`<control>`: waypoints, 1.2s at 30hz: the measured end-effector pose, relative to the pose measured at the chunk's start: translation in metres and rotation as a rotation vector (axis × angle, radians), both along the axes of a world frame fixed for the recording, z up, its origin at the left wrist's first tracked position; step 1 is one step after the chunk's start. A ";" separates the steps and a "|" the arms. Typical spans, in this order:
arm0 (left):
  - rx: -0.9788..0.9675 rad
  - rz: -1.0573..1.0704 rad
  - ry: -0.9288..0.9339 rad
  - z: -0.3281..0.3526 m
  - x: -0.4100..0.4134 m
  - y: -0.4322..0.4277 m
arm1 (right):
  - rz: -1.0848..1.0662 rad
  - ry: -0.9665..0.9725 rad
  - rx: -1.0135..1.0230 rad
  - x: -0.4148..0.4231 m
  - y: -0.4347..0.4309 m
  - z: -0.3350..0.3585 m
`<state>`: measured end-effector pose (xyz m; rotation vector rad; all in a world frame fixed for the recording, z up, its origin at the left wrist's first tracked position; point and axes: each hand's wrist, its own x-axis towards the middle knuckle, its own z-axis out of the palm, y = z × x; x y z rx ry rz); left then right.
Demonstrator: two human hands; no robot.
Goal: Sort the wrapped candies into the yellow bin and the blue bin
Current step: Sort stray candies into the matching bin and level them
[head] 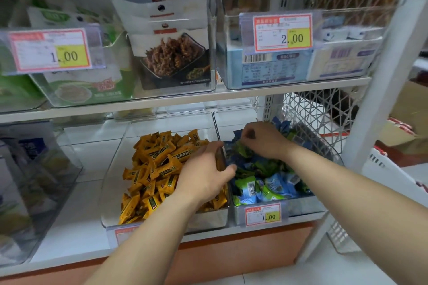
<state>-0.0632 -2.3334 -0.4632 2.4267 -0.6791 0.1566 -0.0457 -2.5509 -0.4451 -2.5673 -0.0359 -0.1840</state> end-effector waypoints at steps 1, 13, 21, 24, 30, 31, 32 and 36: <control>-0.004 -0.003 0.003 0.000 0.000 0.000 | -0.020 0.005 0.034 0.000 0.002 0.002; 0.017 -0.007 0.008 -0.010 0.007 0.006 | 0.003 -0.032 -0.251 0.032 0.020 0.000; -0.011 -0.038 -0.017 -0.004 0.000 0.006 | 0.118 0.322 -0.609 0.063 0.010 -0.026; -0.008 -0.035 -0.013 -0.005 0.004 0.007 | 0.139 0.303 -0.592 0.065 0.003 -0.026; -0.003 -0.030 0.005 -0.003 0.004 0.007 | 0.115 0.140 -0.486 0.054 -0.007 -0.032; -0.004 -0.032 0.007 -0.002 0.004 0.007 | 0.109 0.094 -0.443 0.051 -0.008 -0.031; -0.001 -0.033 0.012 -0.002 0.004 0.007 | 0.089 0.038 -0.375 0.047 -0.009 -0.029; 0.017 -0.025 0.005 0.000 0.004 0.005 | 0.022 -0.149 0.029 0.022 -0.009 -0.002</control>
